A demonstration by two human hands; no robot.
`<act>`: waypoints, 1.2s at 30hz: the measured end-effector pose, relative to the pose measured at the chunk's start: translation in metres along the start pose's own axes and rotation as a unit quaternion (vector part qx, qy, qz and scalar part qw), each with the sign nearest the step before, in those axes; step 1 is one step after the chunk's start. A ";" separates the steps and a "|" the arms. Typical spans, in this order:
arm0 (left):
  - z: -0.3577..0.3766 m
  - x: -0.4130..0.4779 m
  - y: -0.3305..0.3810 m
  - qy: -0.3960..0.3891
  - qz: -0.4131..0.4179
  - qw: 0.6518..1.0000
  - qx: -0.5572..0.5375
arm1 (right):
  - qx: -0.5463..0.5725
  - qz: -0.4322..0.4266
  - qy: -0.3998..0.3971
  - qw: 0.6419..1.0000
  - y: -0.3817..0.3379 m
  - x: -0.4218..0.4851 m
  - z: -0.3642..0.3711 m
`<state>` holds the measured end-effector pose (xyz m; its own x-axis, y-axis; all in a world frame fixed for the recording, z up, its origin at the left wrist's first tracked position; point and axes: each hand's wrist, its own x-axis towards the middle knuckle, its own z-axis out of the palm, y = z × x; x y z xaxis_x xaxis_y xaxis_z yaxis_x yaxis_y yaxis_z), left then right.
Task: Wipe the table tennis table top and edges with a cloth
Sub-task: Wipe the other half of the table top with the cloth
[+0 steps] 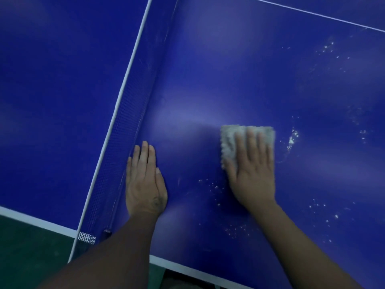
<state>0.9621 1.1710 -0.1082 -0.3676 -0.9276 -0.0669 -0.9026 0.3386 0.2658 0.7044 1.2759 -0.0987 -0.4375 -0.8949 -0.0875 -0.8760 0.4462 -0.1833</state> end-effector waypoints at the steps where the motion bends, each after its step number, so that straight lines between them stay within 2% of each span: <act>1: 0.000 0.000 0.000 -0.002 0.000 1.000 0.005 | -0.005 0.048 -0.005 0.999 0.002 0.001 -0.002; 3: -0.001 -0.001 0.000 -0.002 0.001 1.000 0.010 | 0.009 0.121 -0.005 0.993 -0.018 0.009 -0.002; 5: -0.001 -0.001 0.001 0.002 0.004 1.000 0.009 | 0.032 0.123 0.003 0.992 -0.054 0.024 0.002; 10: 0.001 0.000 0.001 0.005 0.005 1.000 0.014 | 0.062 -0.066 -0.004 0.996 -0.125 0.012 0.019; 14: 0.000 -0.001 0.001 0.004 0.007 1.000 0.012 | 0.060 -0.184 -0.006 0.981 -0.078 -0.023 0.018; 16: -0.001 -0.001 0.001 0.006 0.006 1.000 0.008 | 0.034 -0.167 0.000 0.985 -0.036 -0.033 0.011; 19: -0.003 -0.001 0.003 0.004 0.006 1.000 0.003 | -0.013 -0.042 0.015 0.999 0.003 -0.037 0.000; 22: -0.002 -0.002 0.001 0.013 0.009 1.000 -0.020 | -0.003 0.140 0.040 0.989 -0.027 -0.018 0.005; 24: -0.002 -0.002 -0.001 0.023 0.018 0.999 -0.038 | 0.002 0.180 0.063 0.982 -0.069 -0.001 0.012; 26: -0.001 -0.003 -0.004 0.036 0.027 0.997 -0.056 | 0.007 0.136 0.080 0.988 -0.113 0.006 0.022; 29: -0.002 -0.005 -0.006 0.031 0.035 0.996 -0.079 | 0.029 0.015 0.057 0.998 -0.152 -0.024 0.029; 32: -0.005 -0.014 -0.014 0.002 0.080 0.996 -0.050 | 0.028 -0.094 0.026 0.995 -0.130 -0.075 0.028; 34: -0.009 -0.032 -0.027 -0.020 0.134 0.991 0.000 | 0.011 -0.099 0.026 0.995 -0.091 -0.096 0.026; 36: -0.014 -0.049 -0.041 -0.033 0.166 0.985 0.022 | -0.014 -0.046 0.030 0.998 -0.053 -0.107 0.019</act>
<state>1.0199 1.2011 -0.1027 -0.6560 -0.7534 -0.0457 -0.7390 0.6288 0.2419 0.8014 1.3476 -0.0978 -0.3665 -0.9303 -0.0122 -0.9177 0.3637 -0.1600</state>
